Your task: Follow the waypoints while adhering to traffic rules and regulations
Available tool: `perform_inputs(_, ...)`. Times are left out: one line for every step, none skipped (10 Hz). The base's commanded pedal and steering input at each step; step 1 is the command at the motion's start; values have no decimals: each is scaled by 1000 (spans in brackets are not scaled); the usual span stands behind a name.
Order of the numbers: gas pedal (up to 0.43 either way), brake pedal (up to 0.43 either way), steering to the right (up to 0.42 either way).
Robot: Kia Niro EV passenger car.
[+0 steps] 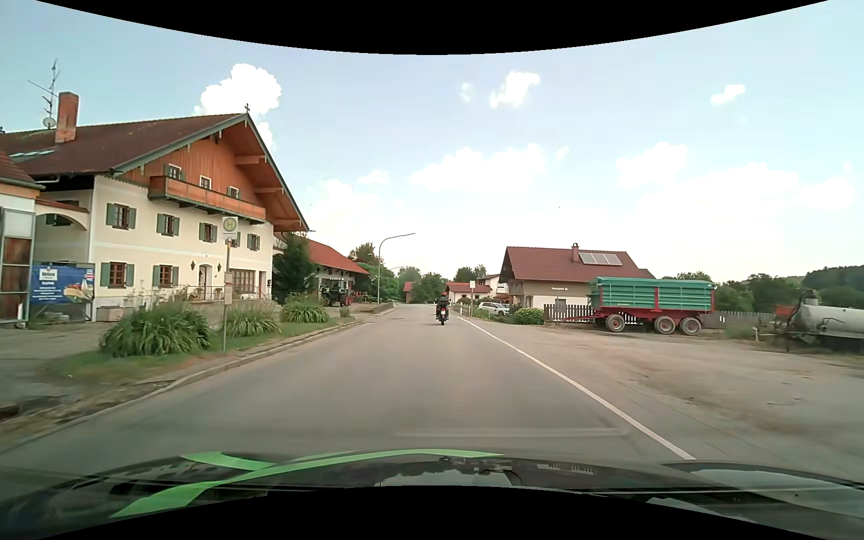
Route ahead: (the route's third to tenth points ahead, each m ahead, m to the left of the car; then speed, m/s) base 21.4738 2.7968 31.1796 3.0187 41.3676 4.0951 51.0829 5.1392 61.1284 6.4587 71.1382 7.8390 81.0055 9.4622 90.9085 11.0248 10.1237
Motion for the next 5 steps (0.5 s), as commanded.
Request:
perform_inputs(157, 0, -21)
perform_inputs(169, 0, -19)
perform_inputs(169, 0, -16)
perform_inputs(177, 0, -11)
perform_inputs(189, 0, -11)
